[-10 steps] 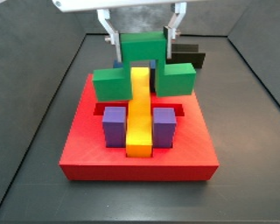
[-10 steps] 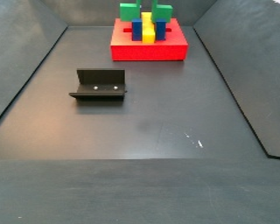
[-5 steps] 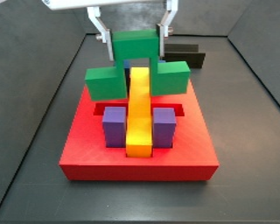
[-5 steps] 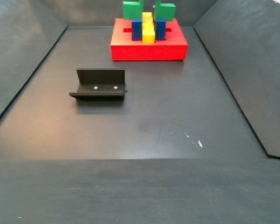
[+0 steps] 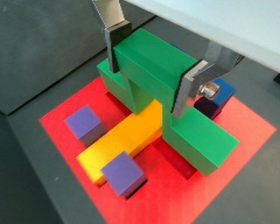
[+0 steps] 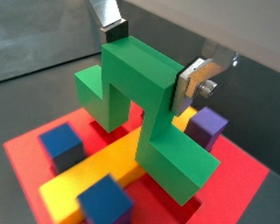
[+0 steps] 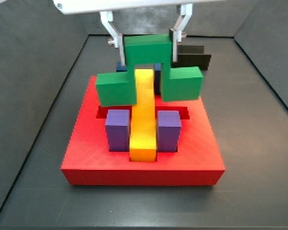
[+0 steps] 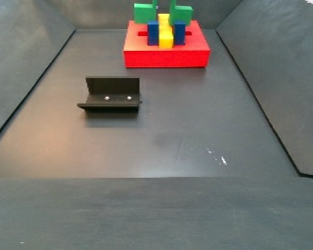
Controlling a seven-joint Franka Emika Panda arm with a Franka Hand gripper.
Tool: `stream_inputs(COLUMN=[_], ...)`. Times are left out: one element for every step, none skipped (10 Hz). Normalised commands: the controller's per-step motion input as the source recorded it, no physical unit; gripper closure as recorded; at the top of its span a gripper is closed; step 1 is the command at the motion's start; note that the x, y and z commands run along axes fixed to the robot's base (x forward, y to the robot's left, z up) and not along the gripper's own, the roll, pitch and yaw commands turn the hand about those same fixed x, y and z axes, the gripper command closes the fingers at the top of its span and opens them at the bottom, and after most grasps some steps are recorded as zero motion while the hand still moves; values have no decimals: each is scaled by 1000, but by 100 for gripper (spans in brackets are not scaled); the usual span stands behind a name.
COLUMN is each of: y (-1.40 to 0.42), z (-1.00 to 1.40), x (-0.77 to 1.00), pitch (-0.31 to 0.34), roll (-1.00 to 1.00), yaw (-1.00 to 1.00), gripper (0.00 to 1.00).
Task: Pick up the green object. Move up. Place the green object on the fixture. Regrasp the green object. Move to above the board. Insert the green object.
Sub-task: Insert the green object.
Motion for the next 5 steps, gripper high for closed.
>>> stream_inputs(y=[106, 0, -109, -174, -71], z=[-34, -80, -91, -109, -186], x=[0, 0, 49, 63, 0], pitch=[0, 0, 0, 0, 0], roll=[-30, -31, -41, -17, -1], yaw=[0, 0, 6, 0, 0], gripper=[100, 100, 100, 100, 100])
